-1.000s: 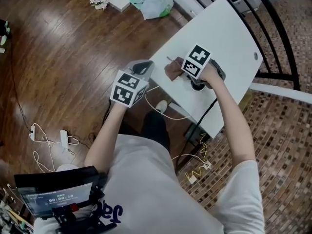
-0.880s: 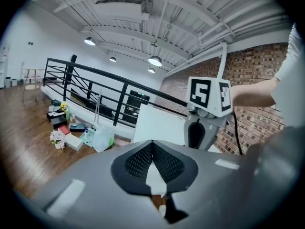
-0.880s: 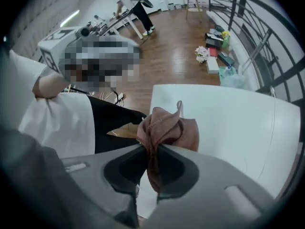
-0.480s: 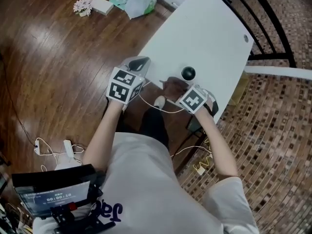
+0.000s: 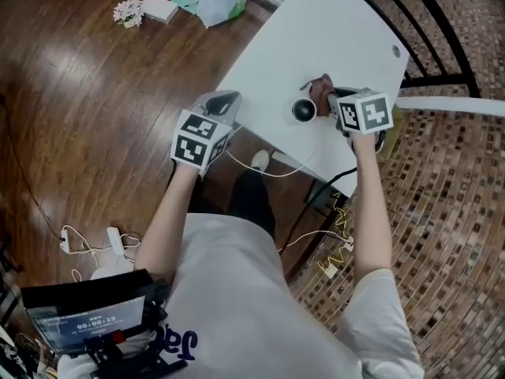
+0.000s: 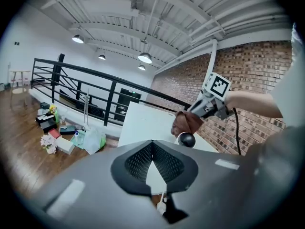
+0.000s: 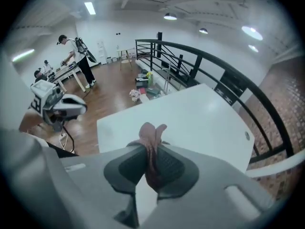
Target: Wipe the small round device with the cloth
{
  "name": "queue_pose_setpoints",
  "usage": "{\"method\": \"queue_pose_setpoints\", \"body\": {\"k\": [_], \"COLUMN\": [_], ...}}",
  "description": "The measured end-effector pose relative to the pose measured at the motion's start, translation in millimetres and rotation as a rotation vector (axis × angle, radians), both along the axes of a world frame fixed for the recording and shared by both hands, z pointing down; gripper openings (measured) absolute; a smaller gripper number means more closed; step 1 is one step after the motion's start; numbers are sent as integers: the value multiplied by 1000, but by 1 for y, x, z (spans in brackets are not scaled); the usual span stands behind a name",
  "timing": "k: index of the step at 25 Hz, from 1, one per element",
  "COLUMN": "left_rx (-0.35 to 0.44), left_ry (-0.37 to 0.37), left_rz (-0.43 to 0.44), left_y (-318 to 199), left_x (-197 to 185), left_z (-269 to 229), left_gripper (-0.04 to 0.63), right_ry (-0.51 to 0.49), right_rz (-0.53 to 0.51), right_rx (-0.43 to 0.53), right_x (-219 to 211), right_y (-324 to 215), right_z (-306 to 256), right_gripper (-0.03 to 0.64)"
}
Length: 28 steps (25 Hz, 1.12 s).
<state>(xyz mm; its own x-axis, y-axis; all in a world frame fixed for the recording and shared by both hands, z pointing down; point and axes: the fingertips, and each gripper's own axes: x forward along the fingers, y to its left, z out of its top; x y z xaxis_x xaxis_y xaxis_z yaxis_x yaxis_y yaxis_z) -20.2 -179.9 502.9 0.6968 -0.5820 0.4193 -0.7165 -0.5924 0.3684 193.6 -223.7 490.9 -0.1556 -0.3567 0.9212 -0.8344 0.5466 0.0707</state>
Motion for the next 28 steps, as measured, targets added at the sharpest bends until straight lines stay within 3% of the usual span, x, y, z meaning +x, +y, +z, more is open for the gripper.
{"method": "queue_pose_setpoints", "body": {"k": [2,6,8,10,13,16,21,24,28], "left_rx": [-3,-3,-4,-3,-2,-6,6,6,6], "left_ry": [-4,-15,-16,-15,-15,-13,-4,-5,-7], "left_rz": [-15,-54,-65,-73,-85,-89,-67,-58,-36], "left_y": [1,1,3,6,6,5,4,7,12], "left_x": [-5,-21,-27,-33,-41,-39,-30,-24,-18], "left_z": [2,1,1,0,2,3,-3,-5,-5], "left_gripper": [17,17,17,17,17,17,17,17,17], "right_ry": [2,13,62,117,140,138,190,218,113], "right_rz": [-43,-166,-261,-372,-516,-588,-556,-443,-263], "right_rx": [-37,-372,-478,-486,-411,-369,-380,-376,-294], "right_x": [-22,-69,-86,-102,-126,-123,-68,-17,14], "right_y": [-30,-29,-6,15,47,92,151,149,114], "right_z": [9,67,82,82,64,49,59,65,39], "right_gripper": [38,38,38,38,38,37,37,38,38]}}
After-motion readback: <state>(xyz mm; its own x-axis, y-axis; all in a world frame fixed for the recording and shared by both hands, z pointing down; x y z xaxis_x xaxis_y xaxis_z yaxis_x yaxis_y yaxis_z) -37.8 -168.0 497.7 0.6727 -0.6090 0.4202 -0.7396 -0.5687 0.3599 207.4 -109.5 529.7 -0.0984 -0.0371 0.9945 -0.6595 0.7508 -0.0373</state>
